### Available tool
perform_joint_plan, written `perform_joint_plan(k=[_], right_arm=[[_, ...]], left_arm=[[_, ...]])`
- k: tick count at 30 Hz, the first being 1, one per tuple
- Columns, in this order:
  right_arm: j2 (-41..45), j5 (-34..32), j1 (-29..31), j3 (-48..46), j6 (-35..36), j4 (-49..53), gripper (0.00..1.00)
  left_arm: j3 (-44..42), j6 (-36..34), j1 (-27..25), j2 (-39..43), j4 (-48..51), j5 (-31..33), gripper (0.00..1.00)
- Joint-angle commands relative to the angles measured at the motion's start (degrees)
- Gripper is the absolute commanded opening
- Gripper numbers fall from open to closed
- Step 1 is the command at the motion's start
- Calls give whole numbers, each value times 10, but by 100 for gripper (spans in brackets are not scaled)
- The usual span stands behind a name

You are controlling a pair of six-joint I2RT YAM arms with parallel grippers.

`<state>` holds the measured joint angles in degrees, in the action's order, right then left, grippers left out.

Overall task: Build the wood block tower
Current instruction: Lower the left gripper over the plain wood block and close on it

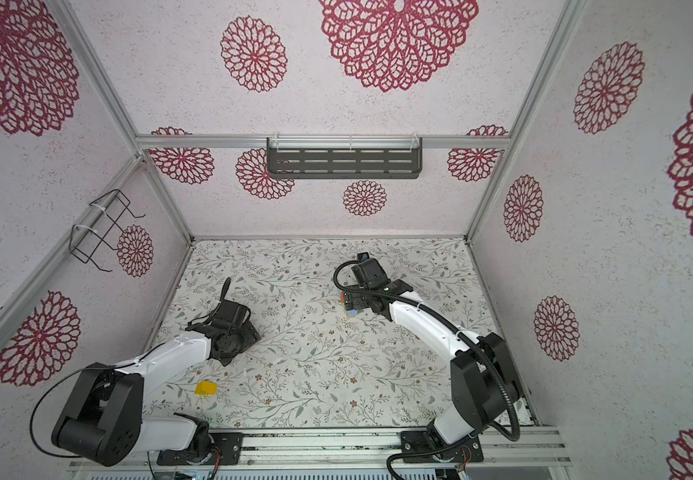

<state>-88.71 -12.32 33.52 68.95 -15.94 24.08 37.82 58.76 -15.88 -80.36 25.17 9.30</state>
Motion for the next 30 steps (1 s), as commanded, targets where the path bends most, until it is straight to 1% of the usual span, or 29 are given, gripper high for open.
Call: perform_joint_plan(k=[1, 11, 20, 25, 30], right_arm=[[17, 1, -3, 4, 11, -11, 99], [5, -2, -7, 1, 12, -16, 99], [-7, 2, -11, 0, 13, -19, 99], [-8, 4, -14, 1, 12, -20, 99], [-8, 5, -16, 1, 11, -22, 99]], left_arm=[[17, 2, 10, -25, -33, -4, 86], [76, -23, 21, -99, -47, -17, 86], [138, -52, 21, -164, -37, -25, 84], [150, -75, 15, -165, -12, -20, 80], [160, -103, -7, -149, 37, -2, 75]])
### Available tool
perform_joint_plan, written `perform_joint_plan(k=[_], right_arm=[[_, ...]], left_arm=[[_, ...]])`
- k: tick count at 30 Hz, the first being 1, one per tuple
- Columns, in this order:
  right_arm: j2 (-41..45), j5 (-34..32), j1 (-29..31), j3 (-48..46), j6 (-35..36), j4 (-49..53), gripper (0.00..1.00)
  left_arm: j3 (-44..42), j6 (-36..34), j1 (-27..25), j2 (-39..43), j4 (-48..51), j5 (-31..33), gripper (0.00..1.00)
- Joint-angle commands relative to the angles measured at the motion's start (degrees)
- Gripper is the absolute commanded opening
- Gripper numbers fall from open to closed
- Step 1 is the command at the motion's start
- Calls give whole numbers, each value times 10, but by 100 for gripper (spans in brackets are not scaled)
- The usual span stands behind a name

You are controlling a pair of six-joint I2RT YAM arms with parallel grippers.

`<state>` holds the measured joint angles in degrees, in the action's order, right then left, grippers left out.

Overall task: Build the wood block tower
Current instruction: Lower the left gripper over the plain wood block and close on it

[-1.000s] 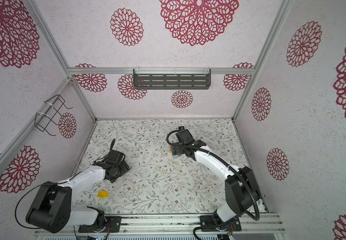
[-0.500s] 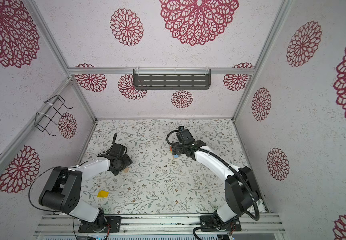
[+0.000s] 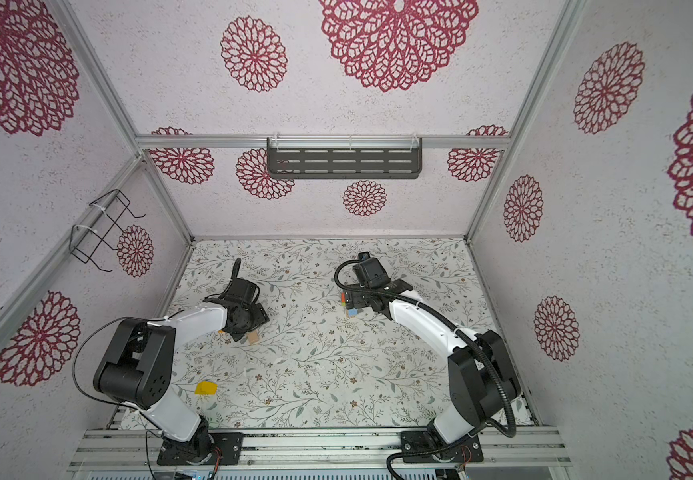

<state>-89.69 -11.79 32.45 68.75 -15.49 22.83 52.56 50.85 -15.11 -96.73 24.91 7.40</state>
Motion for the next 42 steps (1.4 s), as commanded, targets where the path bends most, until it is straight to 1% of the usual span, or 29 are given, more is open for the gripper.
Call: perform_joint_plan(k=[1, 9, 17, 28, 35, 42], right_arm=[[2, 1, -5, 3, 7, -9, 99], [3, 5, -6, 2, 2, -13, 99], [6, 8, -7, -2, 2, -14, 99], [6, 12, -8, -2, 1, -15, 99], [7, 13, -8, -2, 1, -16, 99], [11, 12, -8, -4, 0, -17, 99]], left_arm=[[15, -26, -18, 17, 49, 20, 74], [31, -46, -32, 11, 99, 36, 66], [41, -51, -32, -5, 106, 37, 57], [34, -49, -32, -11, 100, 40, 54], [32, -48, -32, -16, 95, 39, 49], [25, -45, -32, -20, 88, 38, 47]])
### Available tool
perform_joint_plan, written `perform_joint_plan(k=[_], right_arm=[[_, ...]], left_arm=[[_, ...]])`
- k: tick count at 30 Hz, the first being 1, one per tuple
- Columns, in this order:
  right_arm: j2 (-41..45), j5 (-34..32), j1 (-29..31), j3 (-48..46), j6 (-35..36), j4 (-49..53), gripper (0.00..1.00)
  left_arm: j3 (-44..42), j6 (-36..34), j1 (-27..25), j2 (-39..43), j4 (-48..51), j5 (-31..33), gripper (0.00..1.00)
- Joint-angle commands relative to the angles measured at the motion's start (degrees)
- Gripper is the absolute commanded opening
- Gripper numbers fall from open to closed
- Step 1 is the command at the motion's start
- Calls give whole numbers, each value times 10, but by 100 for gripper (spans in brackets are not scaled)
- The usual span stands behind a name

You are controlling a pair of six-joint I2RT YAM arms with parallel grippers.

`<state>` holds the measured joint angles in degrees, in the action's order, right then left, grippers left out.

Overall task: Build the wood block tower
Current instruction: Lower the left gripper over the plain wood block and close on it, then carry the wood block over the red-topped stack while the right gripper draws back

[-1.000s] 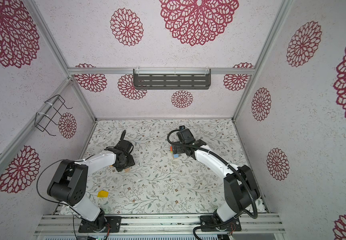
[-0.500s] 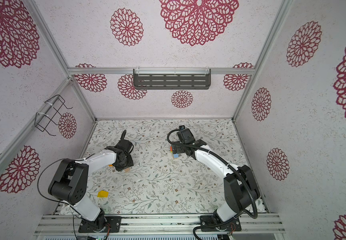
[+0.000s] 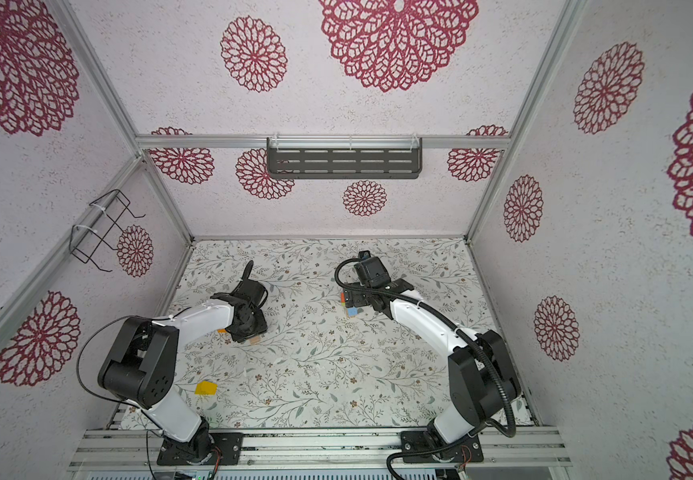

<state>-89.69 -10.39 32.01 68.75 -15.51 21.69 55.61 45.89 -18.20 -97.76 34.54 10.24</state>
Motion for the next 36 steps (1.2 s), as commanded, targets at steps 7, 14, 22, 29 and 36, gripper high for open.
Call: perform_joint_plan(k=[7, 14, 22, 29, 36], right_arm=[[13, -2, -4, -5, 1, -7, 99], [17, -5, -3, -8, -2, -9, 99], [25, 2, -8, -14, -13, -16, 99], [69, 46, -54, -70, -44, -56, 99], [132, 92, -120, -146, -82, -109, 99]], left_arm=[[-7, 4, -1, -11, -9, 11, 43], [-10, 8, -1, -8, -11, 9, 34], [-3, 0, -2, 24, 10, 3, 33], [48, -19, -19, 52, 72, 1, 33], [146, -28, -59, 43, 140, 15, 34]])
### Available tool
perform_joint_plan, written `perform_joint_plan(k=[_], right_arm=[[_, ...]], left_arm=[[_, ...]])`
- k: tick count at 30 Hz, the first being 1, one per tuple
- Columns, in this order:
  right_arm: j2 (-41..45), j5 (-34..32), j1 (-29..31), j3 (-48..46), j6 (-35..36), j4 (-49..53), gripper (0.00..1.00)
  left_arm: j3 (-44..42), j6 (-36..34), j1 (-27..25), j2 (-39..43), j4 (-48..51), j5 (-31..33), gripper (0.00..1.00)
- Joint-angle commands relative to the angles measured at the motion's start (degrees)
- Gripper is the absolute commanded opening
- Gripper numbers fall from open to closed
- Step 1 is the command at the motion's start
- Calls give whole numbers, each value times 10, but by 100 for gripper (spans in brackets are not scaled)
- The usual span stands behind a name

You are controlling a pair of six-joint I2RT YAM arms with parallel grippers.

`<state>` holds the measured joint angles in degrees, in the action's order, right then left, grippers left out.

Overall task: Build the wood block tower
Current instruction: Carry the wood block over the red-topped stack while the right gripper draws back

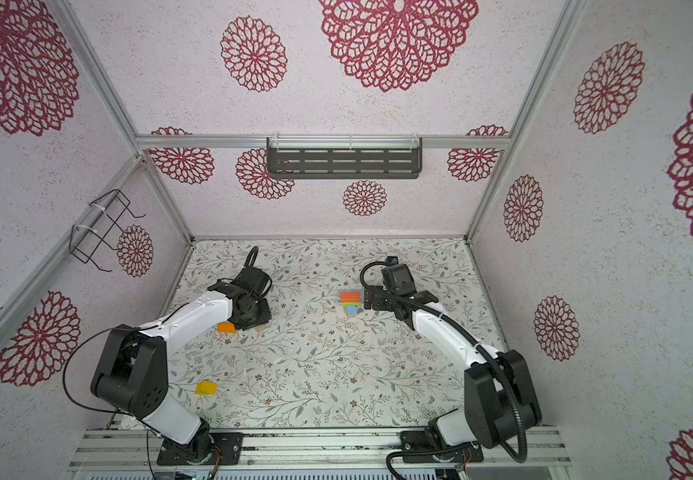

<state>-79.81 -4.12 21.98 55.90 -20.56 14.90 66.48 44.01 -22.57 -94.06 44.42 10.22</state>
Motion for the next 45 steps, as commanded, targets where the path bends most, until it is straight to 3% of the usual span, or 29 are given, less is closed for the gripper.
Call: perform_joint_plan(k=[1, 8, 18, 35, 45], right_arm=[[39, 38, -29, -30, -38, -51, 99], [54, 102, -92, -94, -71, -105, 99], [81, 92, -100, -121, -83, -137, 99], [84, 92, -101, -125, -85, -141, 99], [88, 91, -101, -128, -87, -144, 99]], left_arm=[[52, -10, -20, 0, 52, 18, 34], [180, -9, -65, -57, 114, 35, 34], [362, -1, -123, -161, 164, 35, 33], [589, 22, -201, -322, 195, 5, 33], [657, 35, -227, -364, 204, -4, 33]])
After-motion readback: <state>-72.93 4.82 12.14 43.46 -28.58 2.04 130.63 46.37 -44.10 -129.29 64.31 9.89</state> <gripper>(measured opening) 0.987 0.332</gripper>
